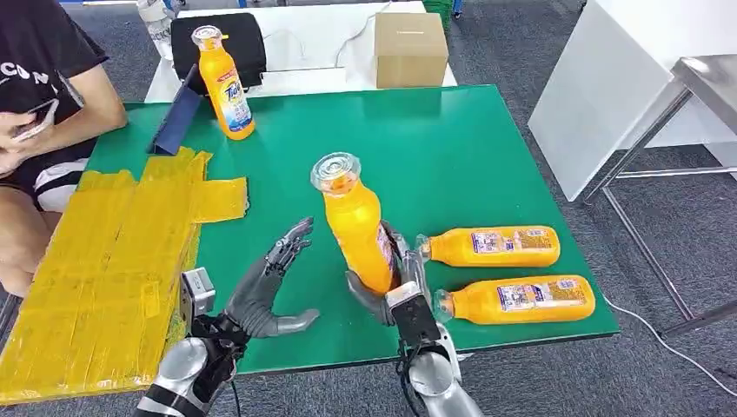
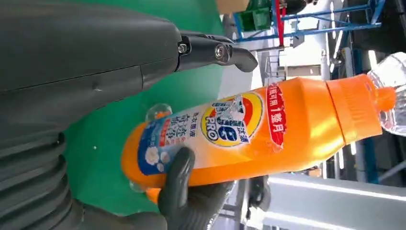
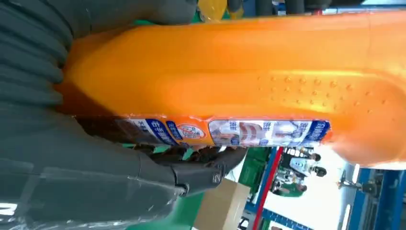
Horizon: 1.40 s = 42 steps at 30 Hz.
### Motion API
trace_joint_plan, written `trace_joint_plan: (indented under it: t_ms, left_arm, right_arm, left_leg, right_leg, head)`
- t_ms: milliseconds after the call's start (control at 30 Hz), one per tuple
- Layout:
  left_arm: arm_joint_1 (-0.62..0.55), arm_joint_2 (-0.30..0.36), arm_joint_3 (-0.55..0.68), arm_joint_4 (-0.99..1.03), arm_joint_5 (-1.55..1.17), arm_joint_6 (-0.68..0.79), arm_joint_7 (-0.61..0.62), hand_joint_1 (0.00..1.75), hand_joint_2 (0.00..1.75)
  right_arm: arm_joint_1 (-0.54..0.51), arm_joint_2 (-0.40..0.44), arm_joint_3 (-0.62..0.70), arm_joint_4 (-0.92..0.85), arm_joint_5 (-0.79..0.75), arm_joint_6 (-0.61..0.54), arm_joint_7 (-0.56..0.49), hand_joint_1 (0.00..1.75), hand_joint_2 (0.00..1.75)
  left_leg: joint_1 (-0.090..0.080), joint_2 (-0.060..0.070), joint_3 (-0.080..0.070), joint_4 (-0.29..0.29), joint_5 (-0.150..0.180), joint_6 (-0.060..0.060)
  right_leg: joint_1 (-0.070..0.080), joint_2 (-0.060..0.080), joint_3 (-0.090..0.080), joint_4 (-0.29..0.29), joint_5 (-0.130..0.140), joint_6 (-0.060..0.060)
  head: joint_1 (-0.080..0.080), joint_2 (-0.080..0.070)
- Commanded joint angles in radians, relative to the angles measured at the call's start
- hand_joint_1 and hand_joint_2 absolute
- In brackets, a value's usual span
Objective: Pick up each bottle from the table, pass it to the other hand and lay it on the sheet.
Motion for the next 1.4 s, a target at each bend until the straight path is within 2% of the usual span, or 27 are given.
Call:
trace_joint_plan:
  t_ms: [33, 133, 200, 267, 467, 800, 867, 933, 1233, 1400]
  left_arm:
    - [-0.066, 0.014, -0.019, 0.106, 0.079, 0.016, 0.03, 0.0, 1.75]
    - [-0.073, 0.01, -0.016, 0.12, 0.092, 0.021, 0.034, 0.0, 1.75]
    - [-0.089, 0.006, -0.019, 0.148, 0.115, 0.018, 0.04, 0.0, 1.75]
    - [-0.103, 0.004, -0.028, 0.169, 0.129, 0.018, 0.038, 0.0, 1.75]
    - [-0.118, 0.006, -0.039, 0.194, 0.166, 0.01, 0.037, 0.0, 1.75]
    - [-0.12, -0.005, -0.028, 0.201, 0.195, 0.02, 0.033, 0.0, 1.75]
    - [-0.107, -0.03, 0.009, 0.19, 0.234, 0.064, 0.034, 1.75, 1.75]
    - [-0.101, -0.047, 0.039, 0.185, 0.287, 0.091, 0.047, 1.75, 1.75]
    - [-0.101, -0.048, 0.045, 0.187, 0.314, 0.114, 0.055, 1.75, 1.75]
    - [-0.101, -0.048, 0.045, 0.187, 0.314, 0.114, 0.055, 1.75, 1.75]
  right_arm:
    - [-0.085, -0.014, 0.181, 0.187, 0.055, -0.017, -0.045, 1.75, 1.75]
    - [-0.09, -0.015, 0.225, 0.197, 0.087, -0.032, -0.059, 1.75, 1.75]
    - [-0.101, -0.017, 0.292, 0.219, 0.163, -0.104, -0.084, 1.75, 1.75]
    - [-0.121, -0.02, 0.35, 0.259, 0.192, -0.133, -0.072, 1.75, 1.75]
    - [-0.161, -0.024, 0.42, 0.347, 0.255, -0.208, -0.045, 1.75, 1.75]
    - [-0.177, -0.01, 0.42, 0.434, 0.261, -0.234, -0.037, 1.75, 1.75]
    - [-0.181, -0.004, 0.422, 0.466, 0.294, -0.282, -0.03, 1.75, 1.75]
    - [-0.183, -0.001, 0.421, 0.481, 0.289, -0.285, -0.029, 1.75, 1.75]
    - [-0.187, 0.004, 0.42, 0.495, 0.29, -0.289, -0.027, 1.75, 1.75]
    - [-0.187, 0.004, 0.42, 0.495, 0.29, -0.289, -0.027, 1.75, 1.75]
  left_leg:
    - [0.0, 0.003, 0.006, -0.001, -0.002, -0.001]
    - [0.0, 0.001, 0.005, -0.001, -0.001, -0.001]
    - [0.0, 0.001, 0.005, -0.001, -0.001, -0.001]
    - [0.0, 0.0, 0.004, -0.001, -0.001, -0.001]
    - [0.0, 0.0, 0.004, -0.002, -0.001, -0.001]
    - [0.001, -0.002, 0.005, -0.001, -0.001, -0.001]
    - [0.001, -0.001, 0.005, -0.001, -0.001, -0.001]
    - [0.001, -0.002, 0.005, -0.001, -0.001, -0.001]
    - [0.001, -0.001, 0.001, -0.001, 0.0, -0.001]
    - [0.001, -0.002, 0.004, -0.001, -0.001, -0.001]
  right_leg:
    - [0.001, 0.001, 0.005, -0.001, -0.001, -0.002]
    - [0.001, -0.001, 0.005, -0.001, -0.001, -0.002]
    - [0.001, 0.0, 0.004, -0.001, -0.001, -0.002]
    - [0.001, -0.001, 0.004, -0.001, -0.001, -0.001]
    - [0.0, -0.002, 0.004, -0.001, -0.001, -0.001]
    - [0.001, -0.004, 0.005, -0.002, -0.002, -0.002]
    - [0.001, -0.004, 0.004, -0.001, -0.002, -0.001]
    - [0.001, -0.004, 0.004, -0.001, -0.002, -0.001]
    - [0.001, -0.003, 0.0, -0.001, -0.001, -0.001]
    - [0.001, -0.005, 0.003, -0.001, -0.002, -0.002]
  head:
    - [0.0, 0.0]
    - [0.0, 0.0]
    - [0.0, 0.0]
    - [0.0, 0.0]
    - [0.0, 0.0]
    - [0.0, 0.0]
    - [0.0, 0.0]
    - [0.0, 0.0]
    - [0.0, 0.0]
    - [0.0, 0.0]
